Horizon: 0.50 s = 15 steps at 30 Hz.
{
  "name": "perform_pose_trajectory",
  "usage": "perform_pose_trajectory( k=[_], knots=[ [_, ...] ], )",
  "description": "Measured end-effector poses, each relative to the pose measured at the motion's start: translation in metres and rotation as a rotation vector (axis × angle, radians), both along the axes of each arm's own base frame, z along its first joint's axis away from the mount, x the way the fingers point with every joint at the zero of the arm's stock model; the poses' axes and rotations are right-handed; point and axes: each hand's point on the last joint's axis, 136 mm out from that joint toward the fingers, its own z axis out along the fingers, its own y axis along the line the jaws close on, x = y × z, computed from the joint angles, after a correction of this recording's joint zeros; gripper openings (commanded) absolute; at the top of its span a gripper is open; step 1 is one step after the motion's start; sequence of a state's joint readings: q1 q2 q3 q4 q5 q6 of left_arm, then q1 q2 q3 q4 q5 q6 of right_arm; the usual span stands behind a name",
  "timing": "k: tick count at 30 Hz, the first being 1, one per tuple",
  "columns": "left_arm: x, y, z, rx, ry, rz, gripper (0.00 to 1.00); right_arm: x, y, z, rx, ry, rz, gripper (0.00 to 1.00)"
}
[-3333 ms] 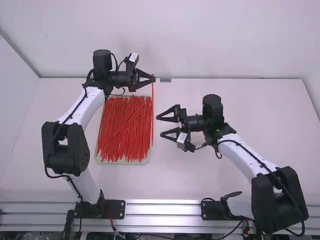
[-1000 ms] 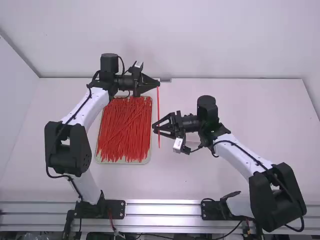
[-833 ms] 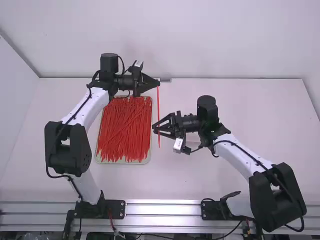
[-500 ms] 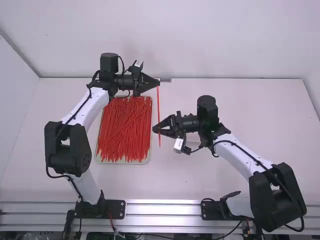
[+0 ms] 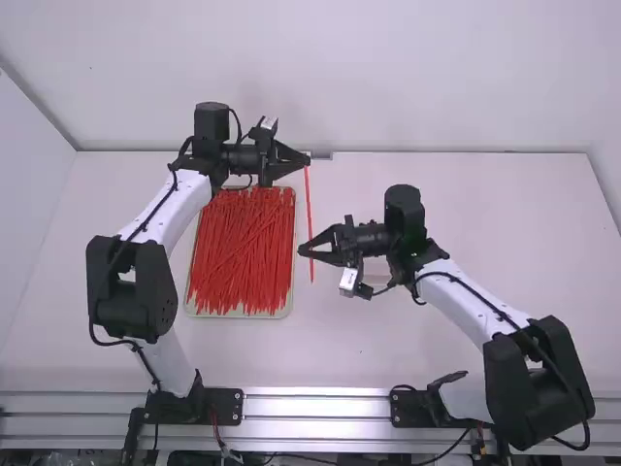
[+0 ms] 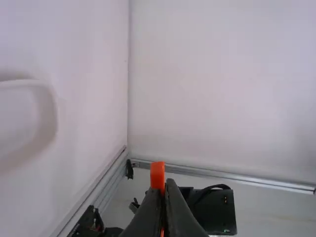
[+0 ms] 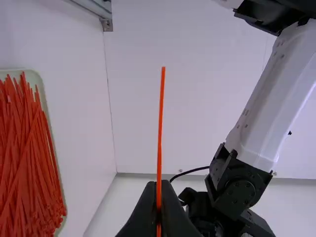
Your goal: Fasten the cable tie
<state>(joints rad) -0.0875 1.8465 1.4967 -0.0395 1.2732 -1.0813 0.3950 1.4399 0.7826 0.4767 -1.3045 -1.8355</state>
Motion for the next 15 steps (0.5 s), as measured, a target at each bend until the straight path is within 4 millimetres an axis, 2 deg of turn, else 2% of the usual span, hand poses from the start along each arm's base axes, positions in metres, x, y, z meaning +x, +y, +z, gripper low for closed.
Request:
perform_pose_trajectory(
  k=[6,10,11,15],
  knots=[
    [0.0011,0.0008,0.0001,0.001,-0.004,0.005,0.02,0.0042,-0.0054,-0.0014,-0.004,0.015,-0.014,0.03],
    [0.0017,0.0014,-0.0005,0.003,-0.001,0.009,0.02,0.0052,-0.0056,-0.0017,-0.005,0.016,-0.02,0.12],
    [0.0017,0.0014,-0.0005,0.003,-0.001,0.009,0.02,0.0055,-0.0055,-0.0016,-0.005,0.012,-0.021,0.02],
    [0.0017,0.0014,-0.0005,0.003,-0.001,0.009,0.02,0.006,-0.0055,-0.0018,-0.006,0.014,-0.024,0.0]
  ],
)
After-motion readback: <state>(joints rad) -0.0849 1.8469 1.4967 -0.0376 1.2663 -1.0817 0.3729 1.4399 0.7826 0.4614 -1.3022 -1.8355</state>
